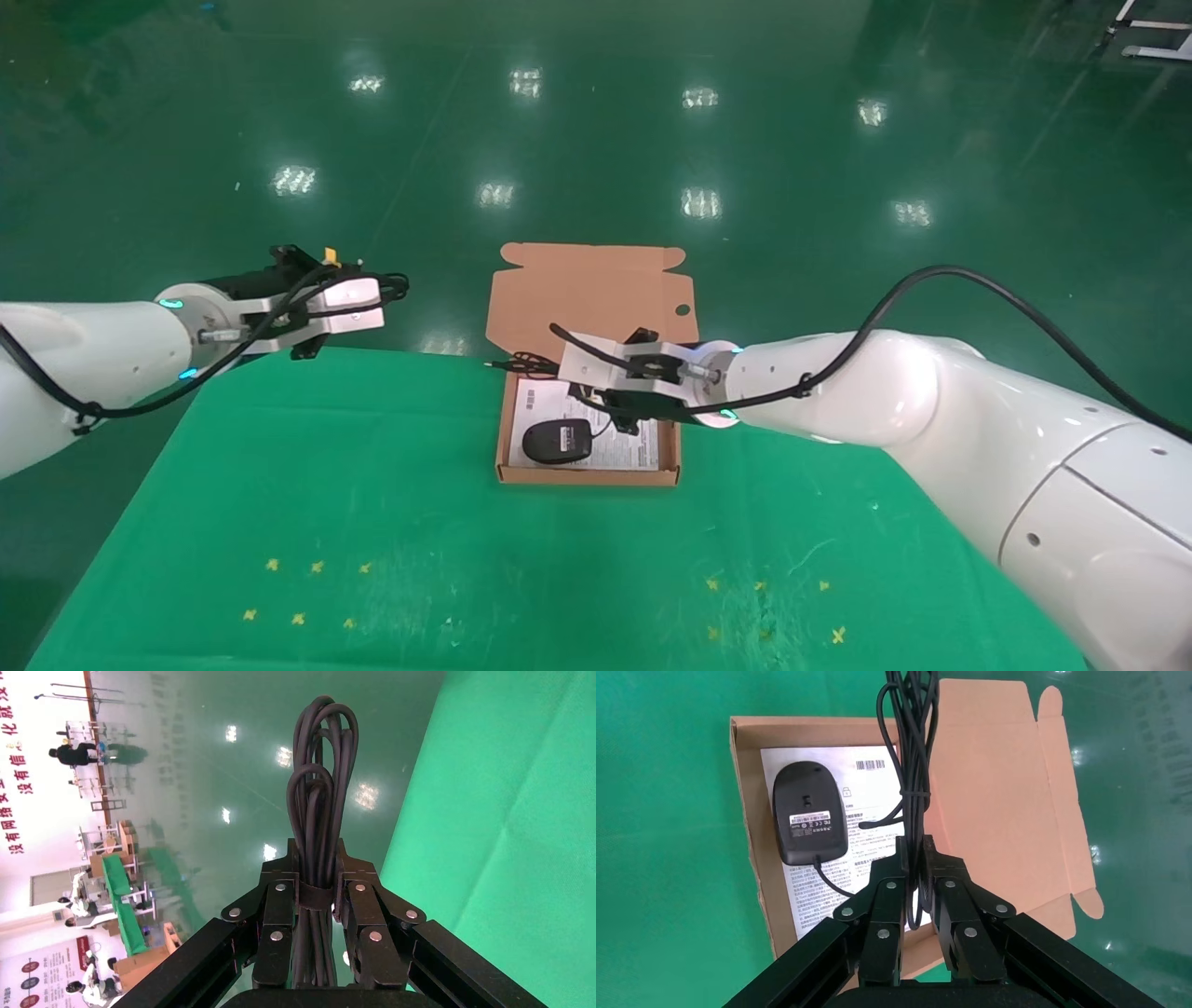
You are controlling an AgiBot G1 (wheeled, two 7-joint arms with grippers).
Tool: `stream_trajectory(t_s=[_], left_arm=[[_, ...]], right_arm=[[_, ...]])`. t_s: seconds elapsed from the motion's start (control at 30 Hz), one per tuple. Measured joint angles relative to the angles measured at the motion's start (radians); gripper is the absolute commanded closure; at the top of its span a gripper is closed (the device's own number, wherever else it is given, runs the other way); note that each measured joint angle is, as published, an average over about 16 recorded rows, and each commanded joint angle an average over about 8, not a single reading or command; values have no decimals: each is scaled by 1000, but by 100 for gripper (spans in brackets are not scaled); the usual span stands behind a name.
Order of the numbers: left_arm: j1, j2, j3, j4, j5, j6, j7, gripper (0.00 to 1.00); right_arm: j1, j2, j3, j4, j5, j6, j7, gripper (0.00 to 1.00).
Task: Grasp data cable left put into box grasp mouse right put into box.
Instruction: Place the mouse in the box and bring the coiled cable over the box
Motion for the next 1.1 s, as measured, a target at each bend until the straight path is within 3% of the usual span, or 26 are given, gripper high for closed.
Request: stream_trajectory(t_s=[0.53, 0.83, 1.1], left_arm=[[58, 91, 50, 24, -89, -84, 87, 100], [117, 201, 106, 116, -140, -225, 185, 100], [136, 297, 181, 246, -211, -351, 289, 100]], right_arm=[[32, 84, -26, 67, -32, 10, 42, 0], [74, 215, -52, 185, -87, -5, 112, 0], [114, 351, -88, 359, -169, -33, 234, 0]])
